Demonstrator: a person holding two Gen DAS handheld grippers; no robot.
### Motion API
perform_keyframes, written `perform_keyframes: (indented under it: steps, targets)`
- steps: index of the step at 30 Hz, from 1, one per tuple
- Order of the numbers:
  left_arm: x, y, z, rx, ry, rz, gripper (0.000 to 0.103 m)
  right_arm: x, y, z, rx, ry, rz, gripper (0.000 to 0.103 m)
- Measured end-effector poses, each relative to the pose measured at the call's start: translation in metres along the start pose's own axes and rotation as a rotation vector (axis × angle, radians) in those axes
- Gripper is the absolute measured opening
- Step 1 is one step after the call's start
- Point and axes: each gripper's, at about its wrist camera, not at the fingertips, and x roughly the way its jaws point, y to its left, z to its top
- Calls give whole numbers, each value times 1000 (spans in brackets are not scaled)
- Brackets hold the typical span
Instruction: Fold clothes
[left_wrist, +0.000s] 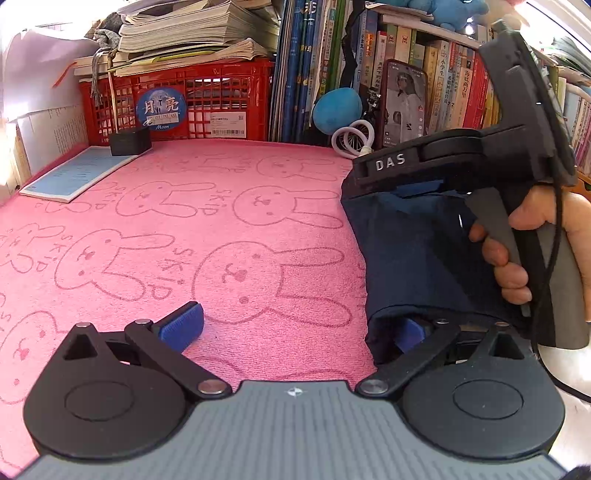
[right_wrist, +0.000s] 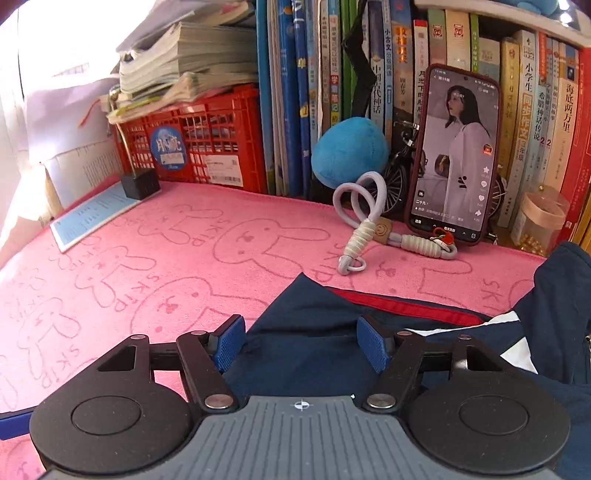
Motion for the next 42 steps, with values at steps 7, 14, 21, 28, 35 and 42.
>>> perform_keyframes:
  steps: [7,14,21,28,35,42]
  targets:
    - [1,-2,0,7,5,22,103,-105,-62,-45,-11,-61,-101,70]
    - [2,-3,1,6,10,49,103,-195,-169,-102,247,-73,-339,70]
    - [1,-3,1,8,11,50,103,-243,-216,-142,398,-243,-571,98]
    - [1,-6,1,16,10,70,103,-215,-224,-135,434,-193,-501,98]
    - [1,-6,1,14,10,77,103,-188,-219,-112,394,-170,-482,42]
    - [1,-8,1,9,10,79,103,-237,-204,-102,298,-454,-463,38]
